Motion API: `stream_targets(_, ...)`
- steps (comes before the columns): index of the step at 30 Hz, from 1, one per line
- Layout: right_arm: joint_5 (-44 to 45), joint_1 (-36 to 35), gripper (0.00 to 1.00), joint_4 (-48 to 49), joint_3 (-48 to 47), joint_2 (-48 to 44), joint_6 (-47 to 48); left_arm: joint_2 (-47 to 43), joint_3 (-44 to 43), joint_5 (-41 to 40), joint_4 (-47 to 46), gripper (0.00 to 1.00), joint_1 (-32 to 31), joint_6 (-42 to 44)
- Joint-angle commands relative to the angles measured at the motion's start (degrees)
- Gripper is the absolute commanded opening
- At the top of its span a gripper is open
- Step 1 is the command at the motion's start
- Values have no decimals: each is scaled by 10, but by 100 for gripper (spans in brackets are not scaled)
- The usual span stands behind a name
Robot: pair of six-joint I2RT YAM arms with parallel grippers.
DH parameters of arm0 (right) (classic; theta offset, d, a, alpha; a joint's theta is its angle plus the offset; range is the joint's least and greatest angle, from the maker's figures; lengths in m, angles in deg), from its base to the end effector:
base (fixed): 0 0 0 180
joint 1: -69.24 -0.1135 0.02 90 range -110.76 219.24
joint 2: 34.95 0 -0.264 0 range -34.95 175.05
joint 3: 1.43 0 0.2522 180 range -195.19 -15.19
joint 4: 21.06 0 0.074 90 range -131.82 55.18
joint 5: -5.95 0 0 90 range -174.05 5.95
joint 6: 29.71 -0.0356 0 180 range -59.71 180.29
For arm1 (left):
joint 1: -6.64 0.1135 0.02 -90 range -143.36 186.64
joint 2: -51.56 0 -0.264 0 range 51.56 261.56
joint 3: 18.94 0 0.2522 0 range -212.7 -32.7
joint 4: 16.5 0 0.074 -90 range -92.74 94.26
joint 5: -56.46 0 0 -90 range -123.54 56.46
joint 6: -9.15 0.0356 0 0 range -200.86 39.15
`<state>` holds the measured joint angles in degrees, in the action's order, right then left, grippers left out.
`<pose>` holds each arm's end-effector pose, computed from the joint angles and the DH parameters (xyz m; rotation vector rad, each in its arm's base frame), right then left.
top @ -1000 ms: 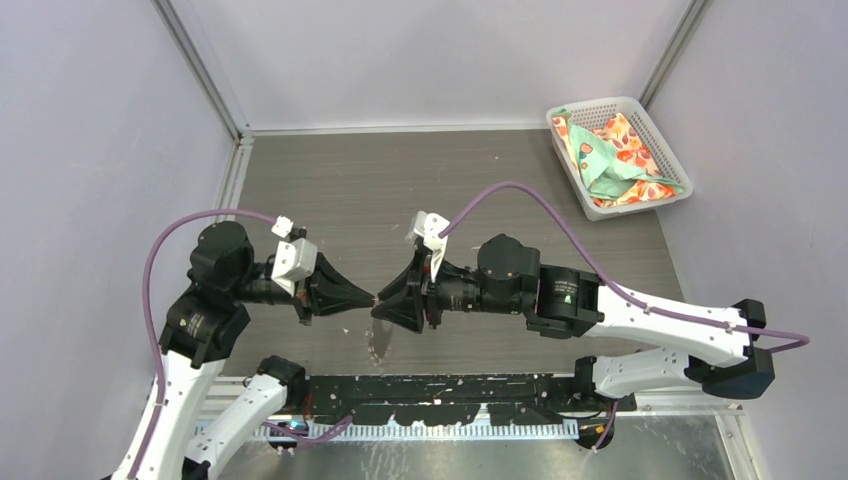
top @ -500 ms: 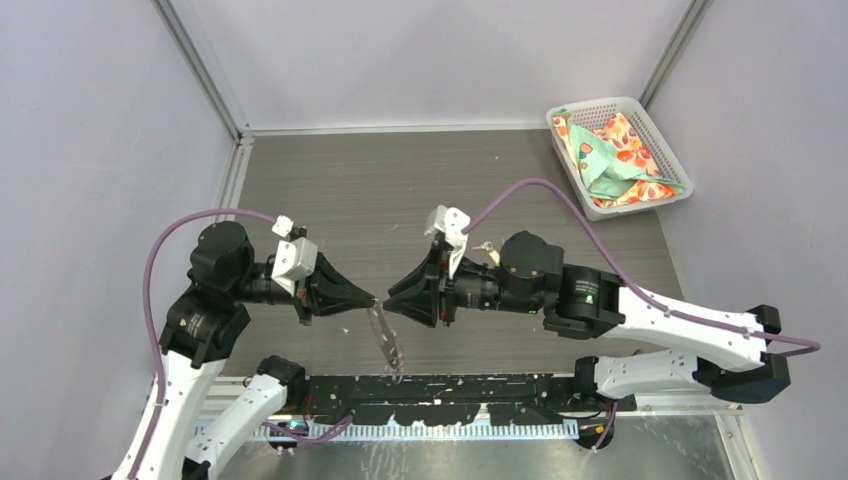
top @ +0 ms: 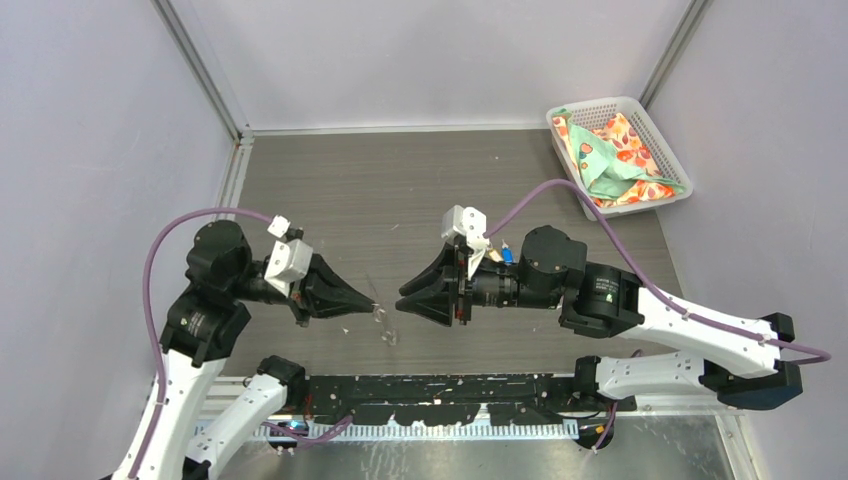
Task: Put the keys on the keyring
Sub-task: Adjust the keyring.
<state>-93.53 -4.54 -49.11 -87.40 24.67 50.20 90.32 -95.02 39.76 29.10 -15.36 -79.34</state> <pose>0.0563 0.2144 0.4500 -1.0412 1.4099 1.2412 0.0781 -0.0683 0.4195 1.2588 1.2801 -1.3376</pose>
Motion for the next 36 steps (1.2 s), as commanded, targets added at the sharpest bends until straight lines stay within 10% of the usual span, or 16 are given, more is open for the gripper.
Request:
stream_targets(1, -37, 2, 32, 31, 5, 0, 32, -28, -2, 40, -26, 0, 0, 96)
stream_targets(12, -14, 2, 32, 56, 29, -11, 56, -97, 21, 70, 14, 0, 0, 437)
stream_targets(36, -57, 1, 35, 30, -14, 31, 125, -102, 17, 106, 16, 0, 0, 481)
